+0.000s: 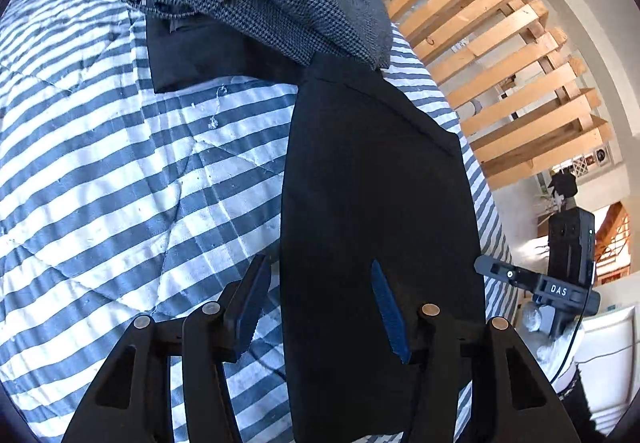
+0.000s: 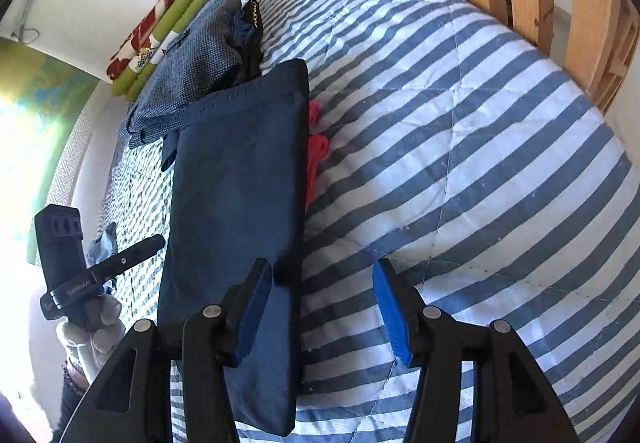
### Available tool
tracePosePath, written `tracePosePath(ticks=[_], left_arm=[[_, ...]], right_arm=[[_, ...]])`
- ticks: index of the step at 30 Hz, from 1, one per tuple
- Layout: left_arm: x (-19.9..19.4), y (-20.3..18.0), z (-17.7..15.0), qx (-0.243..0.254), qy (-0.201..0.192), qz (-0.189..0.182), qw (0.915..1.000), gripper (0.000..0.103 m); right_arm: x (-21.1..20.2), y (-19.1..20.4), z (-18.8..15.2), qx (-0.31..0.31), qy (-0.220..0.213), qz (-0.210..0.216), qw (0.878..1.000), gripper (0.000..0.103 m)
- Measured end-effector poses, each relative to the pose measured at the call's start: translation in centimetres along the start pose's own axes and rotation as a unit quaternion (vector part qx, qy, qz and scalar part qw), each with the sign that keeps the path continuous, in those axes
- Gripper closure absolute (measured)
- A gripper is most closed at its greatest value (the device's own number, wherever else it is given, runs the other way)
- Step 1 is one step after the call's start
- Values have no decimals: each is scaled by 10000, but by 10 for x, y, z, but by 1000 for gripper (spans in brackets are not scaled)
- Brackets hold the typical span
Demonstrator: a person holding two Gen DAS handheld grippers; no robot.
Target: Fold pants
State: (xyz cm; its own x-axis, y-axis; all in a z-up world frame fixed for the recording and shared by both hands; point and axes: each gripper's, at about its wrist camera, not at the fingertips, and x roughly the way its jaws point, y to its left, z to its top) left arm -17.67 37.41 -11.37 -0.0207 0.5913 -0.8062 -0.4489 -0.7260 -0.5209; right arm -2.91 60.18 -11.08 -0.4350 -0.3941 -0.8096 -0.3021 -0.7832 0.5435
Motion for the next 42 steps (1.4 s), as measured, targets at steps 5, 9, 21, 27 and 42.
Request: tracePosePath(ticks=[5,9,21,27,42], left_arm=[[6,0,2,-247,74,-230,9994,47],[10,-4,3,-243,110,-410,9988,48],[-24,-5,-27,-729,-147,-721,9946,97],[-90,-15,-71,-661,-385,-794,9939,97],[-123,8,-184,-170,-285,1025,9942,48]], right_arm=[[8,5,3,-10,15,235,9997,53],[18,13,6,-107,112,405,9991,53],[46,40,13,-188,172,625,9977,83],[41,70,2,-426,344,597,9967,93],[85,186,-71,-2681,438,-823,9589,65]])
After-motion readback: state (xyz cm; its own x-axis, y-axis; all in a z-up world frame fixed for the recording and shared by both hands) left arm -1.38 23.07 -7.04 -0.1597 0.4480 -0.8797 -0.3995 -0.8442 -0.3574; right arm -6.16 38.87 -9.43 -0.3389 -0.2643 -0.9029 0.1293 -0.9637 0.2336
